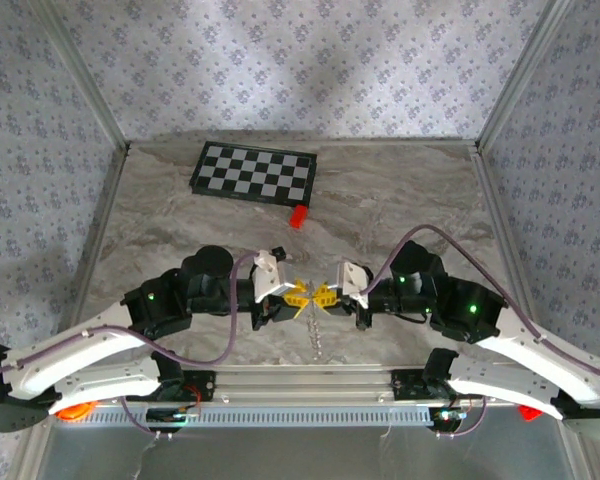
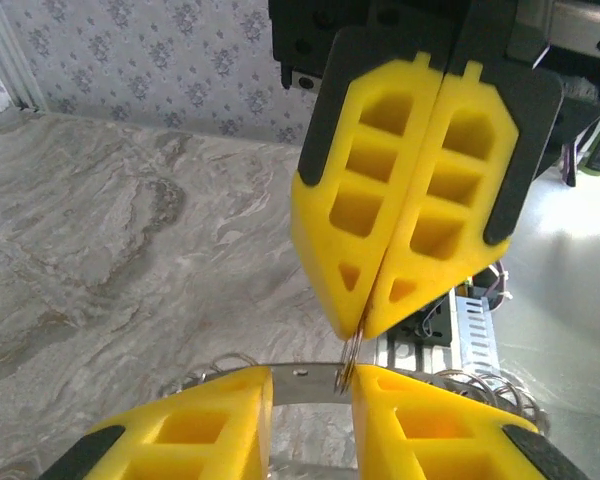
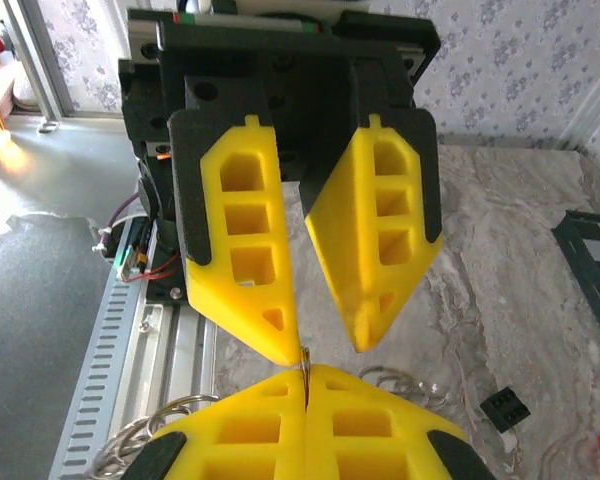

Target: Put the keys on the keyring

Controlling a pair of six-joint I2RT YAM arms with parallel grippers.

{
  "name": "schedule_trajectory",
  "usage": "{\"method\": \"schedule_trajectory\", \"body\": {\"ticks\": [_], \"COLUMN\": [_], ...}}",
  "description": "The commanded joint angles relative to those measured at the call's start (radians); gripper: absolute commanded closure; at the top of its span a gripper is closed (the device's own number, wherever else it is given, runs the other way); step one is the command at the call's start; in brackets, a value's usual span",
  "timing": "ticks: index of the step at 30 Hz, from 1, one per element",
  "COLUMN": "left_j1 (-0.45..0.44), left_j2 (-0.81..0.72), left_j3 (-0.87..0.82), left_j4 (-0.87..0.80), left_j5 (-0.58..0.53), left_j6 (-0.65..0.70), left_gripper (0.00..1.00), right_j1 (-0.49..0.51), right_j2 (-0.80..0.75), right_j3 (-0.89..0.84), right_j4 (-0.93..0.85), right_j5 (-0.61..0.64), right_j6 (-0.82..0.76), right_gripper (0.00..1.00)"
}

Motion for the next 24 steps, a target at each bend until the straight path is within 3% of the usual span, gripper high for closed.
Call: {"method": "schedule_trajectory", "body": {"ticks": [1,12,19,24], "left_j1": [-0.006,-0.006,-0.005,-0.006], "left_j2": [0.003,0.031,0.024,0.01], "left_j3": [0.038,0.031,0.015,-0.019], "left_j4": [0.005,0.006,0.037,0.095], "left_j5": [0.038,0.07,0.081,0.091], "left_j6": [0.006,0.01,0.009,-0.014], "left_gripper": [0.75,0.82,0.99,1.0], "right_j1": [0.017,0.055,0.066,0.077], "right_j2": [-0.002,0.008,0.012,-0.001], "right_j3": [0.047,0.052,0.049,0.035], "right_j4": [-0.015,-0.009,-0.015,0.006], "right_j5": [0.035,0.063,0.076,0.081], "right_j6": [-0.025,-0.04,-0.043,-0.034], "right_gripper": [1.0,1.0,1.0,1.0]}}
